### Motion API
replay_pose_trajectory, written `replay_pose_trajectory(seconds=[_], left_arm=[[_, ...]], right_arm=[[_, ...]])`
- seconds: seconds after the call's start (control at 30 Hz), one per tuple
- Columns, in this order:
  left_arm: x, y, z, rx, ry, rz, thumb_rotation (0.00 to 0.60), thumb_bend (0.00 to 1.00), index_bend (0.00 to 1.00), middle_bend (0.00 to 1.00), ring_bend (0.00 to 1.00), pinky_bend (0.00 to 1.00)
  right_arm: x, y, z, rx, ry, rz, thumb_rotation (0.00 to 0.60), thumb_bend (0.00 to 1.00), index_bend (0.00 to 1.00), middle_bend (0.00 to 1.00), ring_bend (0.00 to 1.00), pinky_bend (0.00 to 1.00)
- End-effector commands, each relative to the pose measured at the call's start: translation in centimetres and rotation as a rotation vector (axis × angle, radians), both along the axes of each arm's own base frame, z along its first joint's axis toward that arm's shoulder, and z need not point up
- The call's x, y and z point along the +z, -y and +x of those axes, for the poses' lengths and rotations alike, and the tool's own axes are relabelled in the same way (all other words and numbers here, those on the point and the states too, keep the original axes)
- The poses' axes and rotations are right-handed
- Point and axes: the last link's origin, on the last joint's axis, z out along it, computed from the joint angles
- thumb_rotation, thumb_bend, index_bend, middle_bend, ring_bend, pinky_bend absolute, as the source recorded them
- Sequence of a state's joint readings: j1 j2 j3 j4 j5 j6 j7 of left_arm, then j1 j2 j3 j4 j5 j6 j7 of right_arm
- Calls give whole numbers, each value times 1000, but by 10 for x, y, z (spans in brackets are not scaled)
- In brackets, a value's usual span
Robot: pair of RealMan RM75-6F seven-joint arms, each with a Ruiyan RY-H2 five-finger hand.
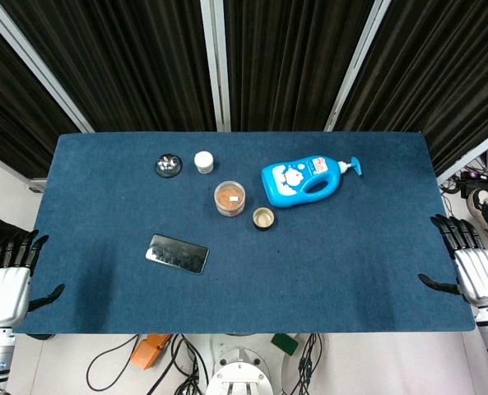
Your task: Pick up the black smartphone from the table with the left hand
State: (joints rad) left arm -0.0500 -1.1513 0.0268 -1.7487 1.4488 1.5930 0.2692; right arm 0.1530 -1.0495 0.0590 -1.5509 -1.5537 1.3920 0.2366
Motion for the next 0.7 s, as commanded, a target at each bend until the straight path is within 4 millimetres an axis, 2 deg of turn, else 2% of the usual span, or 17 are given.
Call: replay_pose_trajectory(seconds=[0.03,0.17,0.3,0.47,0.7], left_arm=[[-1,0,-1,-3,0,5,600,173,115,66,29,2],[-8,-9,5,-55,-3,-8,600,172,115,82,41,1],[-28,-25,23,-164,12,-75,600,172,175,94,49,1],[-72,-56,54,-307,-6,-204,600,165,247,95,50,1],[-134,-91,84,-384,-68,-336,600,158,249,89,29,1]], right_arm=[[-2,7,6,14,4,12,600,229,29,107,0,0],[-3,9,7,22,3,10,600,229,29,107,0,0],[1,7,9,33,6,-11,600,229,29,107,0,0],[5,4,8,36,6,-32,600,229,30,107,0,0],[6,2,3,18,0,-45,600,229,30,107,0,0]])
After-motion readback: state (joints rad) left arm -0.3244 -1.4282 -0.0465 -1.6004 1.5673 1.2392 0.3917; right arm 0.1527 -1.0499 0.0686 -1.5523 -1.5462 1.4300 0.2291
